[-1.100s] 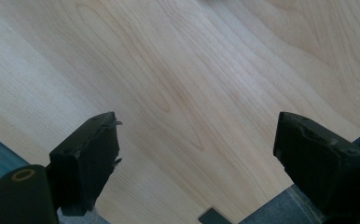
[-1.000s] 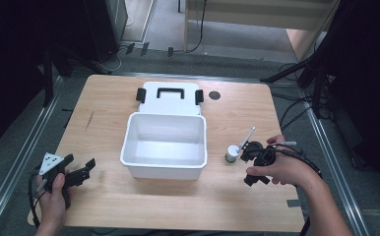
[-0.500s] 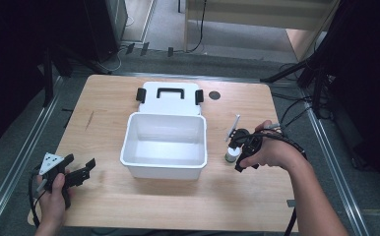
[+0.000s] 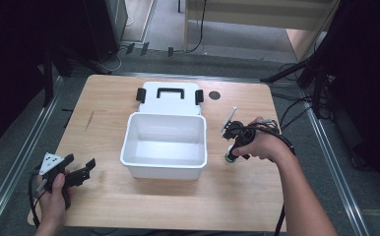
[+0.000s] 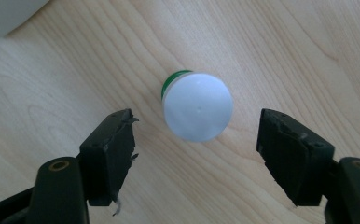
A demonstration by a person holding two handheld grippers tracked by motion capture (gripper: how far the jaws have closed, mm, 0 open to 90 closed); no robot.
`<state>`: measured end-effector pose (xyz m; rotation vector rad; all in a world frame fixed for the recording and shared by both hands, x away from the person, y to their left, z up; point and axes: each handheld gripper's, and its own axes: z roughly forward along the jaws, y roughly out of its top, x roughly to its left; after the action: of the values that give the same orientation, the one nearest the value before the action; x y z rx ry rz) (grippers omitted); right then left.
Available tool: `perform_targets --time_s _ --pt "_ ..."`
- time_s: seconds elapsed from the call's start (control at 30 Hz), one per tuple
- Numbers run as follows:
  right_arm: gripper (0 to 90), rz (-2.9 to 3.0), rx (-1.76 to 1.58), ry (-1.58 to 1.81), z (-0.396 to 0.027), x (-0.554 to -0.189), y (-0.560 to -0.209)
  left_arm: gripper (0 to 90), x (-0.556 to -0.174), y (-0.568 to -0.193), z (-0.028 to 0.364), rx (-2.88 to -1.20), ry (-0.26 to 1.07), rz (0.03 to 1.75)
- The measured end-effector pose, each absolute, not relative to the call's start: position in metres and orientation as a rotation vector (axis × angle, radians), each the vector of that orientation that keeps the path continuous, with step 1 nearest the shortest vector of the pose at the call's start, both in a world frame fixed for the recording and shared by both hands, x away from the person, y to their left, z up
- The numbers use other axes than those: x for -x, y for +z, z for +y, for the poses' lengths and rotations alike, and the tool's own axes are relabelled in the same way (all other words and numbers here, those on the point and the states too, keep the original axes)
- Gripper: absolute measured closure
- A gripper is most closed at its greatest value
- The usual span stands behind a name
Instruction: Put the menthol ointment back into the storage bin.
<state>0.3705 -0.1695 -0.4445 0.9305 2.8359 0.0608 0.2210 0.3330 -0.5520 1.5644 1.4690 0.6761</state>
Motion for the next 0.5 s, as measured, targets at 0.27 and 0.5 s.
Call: perform_targets --time_s 0.27,0.5 --pt "34.6 2.809 -1.008 0.018 -0.163 -0.382 -0.455 14.6 -0.221 -0.552 0.333 -1.564 0.673 1.464" --pt "41.4 2.827 -1.063 -0.004 -0.164 -0.387 -0.465 14.6 -0.221 -0.552 0.333 -1.567 0.672 1.464"
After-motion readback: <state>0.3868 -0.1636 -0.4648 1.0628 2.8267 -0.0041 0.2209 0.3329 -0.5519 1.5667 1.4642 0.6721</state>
